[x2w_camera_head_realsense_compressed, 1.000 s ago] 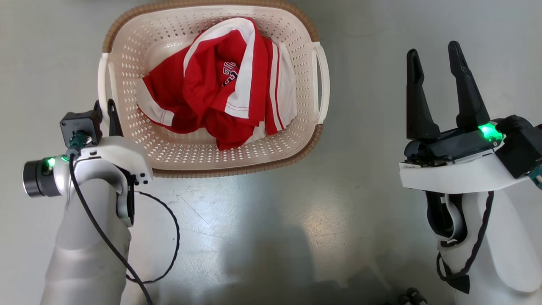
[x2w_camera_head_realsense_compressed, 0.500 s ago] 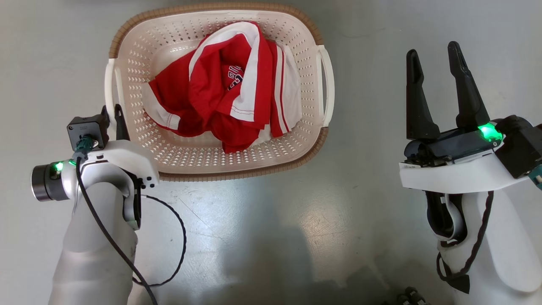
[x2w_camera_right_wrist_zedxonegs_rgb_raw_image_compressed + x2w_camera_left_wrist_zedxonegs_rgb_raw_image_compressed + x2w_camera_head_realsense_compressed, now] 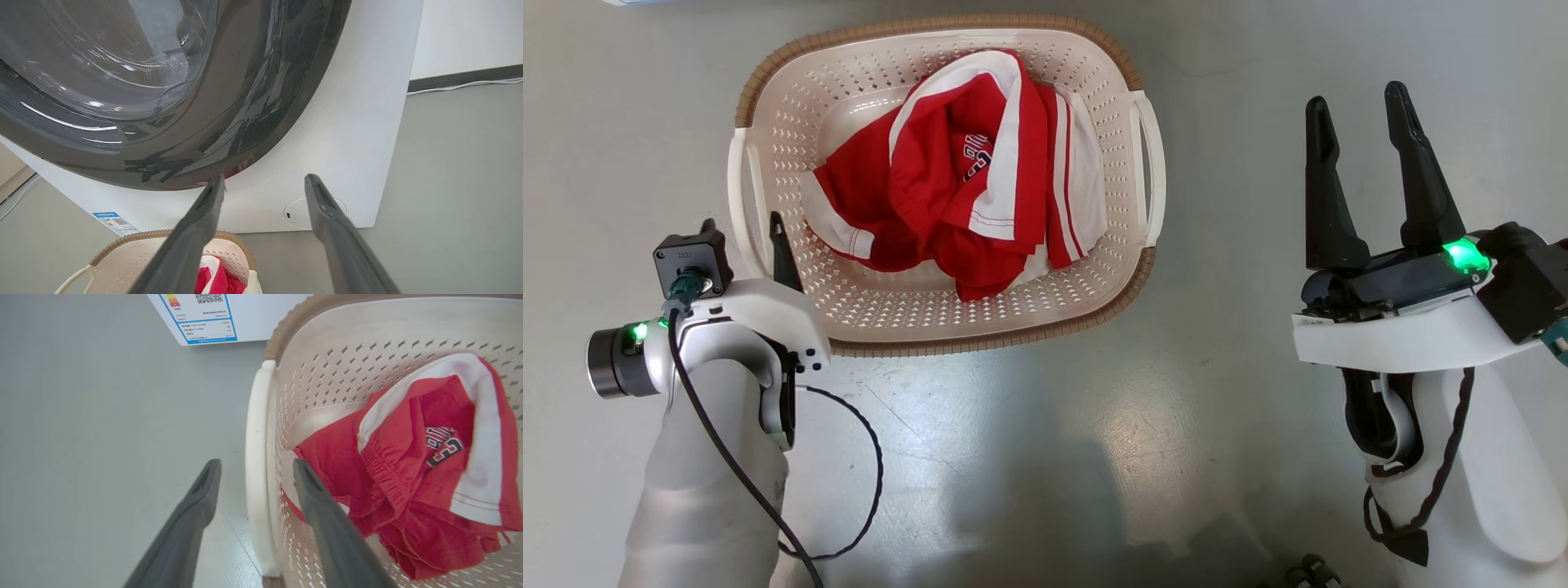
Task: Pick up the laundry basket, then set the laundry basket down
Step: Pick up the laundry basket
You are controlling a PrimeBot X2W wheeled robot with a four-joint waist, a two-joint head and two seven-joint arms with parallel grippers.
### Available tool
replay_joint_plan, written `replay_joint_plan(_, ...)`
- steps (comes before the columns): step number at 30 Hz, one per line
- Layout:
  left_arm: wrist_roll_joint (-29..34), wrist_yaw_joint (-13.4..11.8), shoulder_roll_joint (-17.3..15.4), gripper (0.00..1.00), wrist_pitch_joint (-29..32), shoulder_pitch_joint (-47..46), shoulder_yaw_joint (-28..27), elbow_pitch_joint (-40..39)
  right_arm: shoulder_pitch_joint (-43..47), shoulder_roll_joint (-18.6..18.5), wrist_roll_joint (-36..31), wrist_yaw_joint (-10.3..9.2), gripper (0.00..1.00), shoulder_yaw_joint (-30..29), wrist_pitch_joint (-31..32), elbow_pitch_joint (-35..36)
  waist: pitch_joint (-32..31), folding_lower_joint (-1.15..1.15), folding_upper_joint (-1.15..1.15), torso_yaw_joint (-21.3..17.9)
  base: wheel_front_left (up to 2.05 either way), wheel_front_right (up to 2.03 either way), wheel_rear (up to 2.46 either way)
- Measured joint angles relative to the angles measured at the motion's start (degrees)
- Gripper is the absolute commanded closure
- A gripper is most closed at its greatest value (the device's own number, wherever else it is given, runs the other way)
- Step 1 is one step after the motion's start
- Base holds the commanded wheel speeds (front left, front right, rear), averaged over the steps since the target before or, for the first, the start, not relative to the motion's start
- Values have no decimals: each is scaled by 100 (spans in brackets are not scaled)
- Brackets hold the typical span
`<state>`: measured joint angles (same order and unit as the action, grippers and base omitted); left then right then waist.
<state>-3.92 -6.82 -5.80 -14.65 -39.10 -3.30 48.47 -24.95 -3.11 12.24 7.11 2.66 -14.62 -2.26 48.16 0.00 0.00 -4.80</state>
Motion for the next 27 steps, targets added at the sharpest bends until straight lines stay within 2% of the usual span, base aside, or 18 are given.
replay_joint_plan(10, 18, 1, -3, 0, 0, 5, -11, -294, -1, 0, 0, 0, 0, -8, 0, -27, -92, 0, 0, 37, 0, 0, 0)
replay_joint_plan(27, 75, 1, 235, 0, -1, 1120, 89, -2413, 23, -1, -8, 0, 0, -125, 0, -221, -638, 0, 0, 194, 0, 0, 0)
